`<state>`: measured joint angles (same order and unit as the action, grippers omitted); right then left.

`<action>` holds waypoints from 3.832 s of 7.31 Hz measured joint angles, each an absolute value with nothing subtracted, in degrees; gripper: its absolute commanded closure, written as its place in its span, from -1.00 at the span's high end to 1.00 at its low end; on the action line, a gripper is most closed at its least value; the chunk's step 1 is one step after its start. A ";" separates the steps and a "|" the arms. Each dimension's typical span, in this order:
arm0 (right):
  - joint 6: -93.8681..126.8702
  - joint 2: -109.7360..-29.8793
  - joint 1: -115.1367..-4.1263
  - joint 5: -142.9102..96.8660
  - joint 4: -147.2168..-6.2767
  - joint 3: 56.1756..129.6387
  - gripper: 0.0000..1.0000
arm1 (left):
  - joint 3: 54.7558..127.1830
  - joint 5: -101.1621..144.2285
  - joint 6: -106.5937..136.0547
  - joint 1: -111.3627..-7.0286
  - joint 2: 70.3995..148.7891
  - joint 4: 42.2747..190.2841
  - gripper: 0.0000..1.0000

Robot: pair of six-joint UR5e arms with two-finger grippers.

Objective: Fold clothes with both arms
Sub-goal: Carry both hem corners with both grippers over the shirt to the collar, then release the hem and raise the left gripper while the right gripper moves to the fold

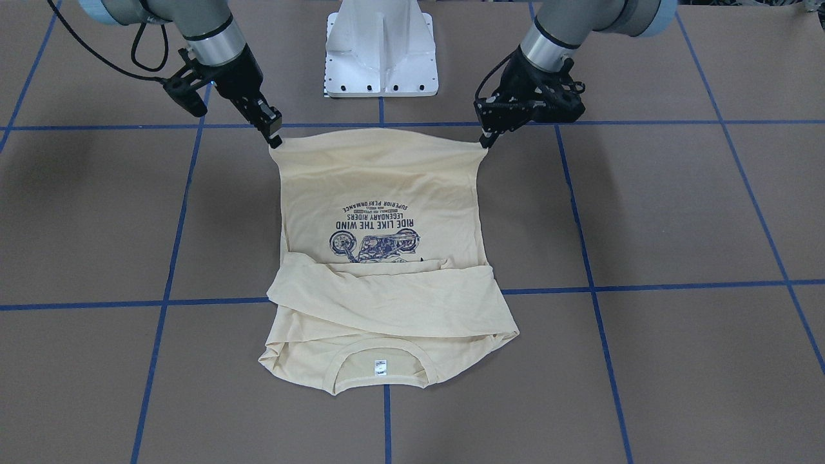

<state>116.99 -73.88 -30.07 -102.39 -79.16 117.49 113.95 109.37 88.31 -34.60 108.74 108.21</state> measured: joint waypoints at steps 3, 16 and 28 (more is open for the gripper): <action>105.37 -61.57 -42.00 -105.60 -84.22 102.14 -1.00 | 101.38 109.62 83.27 -42.28 115.86 110.54 -1.00; 94.86 -43.26 -44.95 -104.42 -75.36 65.56 -0.75 | 64.97 106.18 82.35 -46.81 130.04 134.20 -0.43; 110.29 -60.33 -44.04 -106.70 -71.84 93.47 1.00 | 77.52 106.16 81.25 -47.28 122.91 133.63 -0.29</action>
<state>110.29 -60.33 -44.04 -106.70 -71.84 93.47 77.52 106.16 81.25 -47.28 122.91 133.63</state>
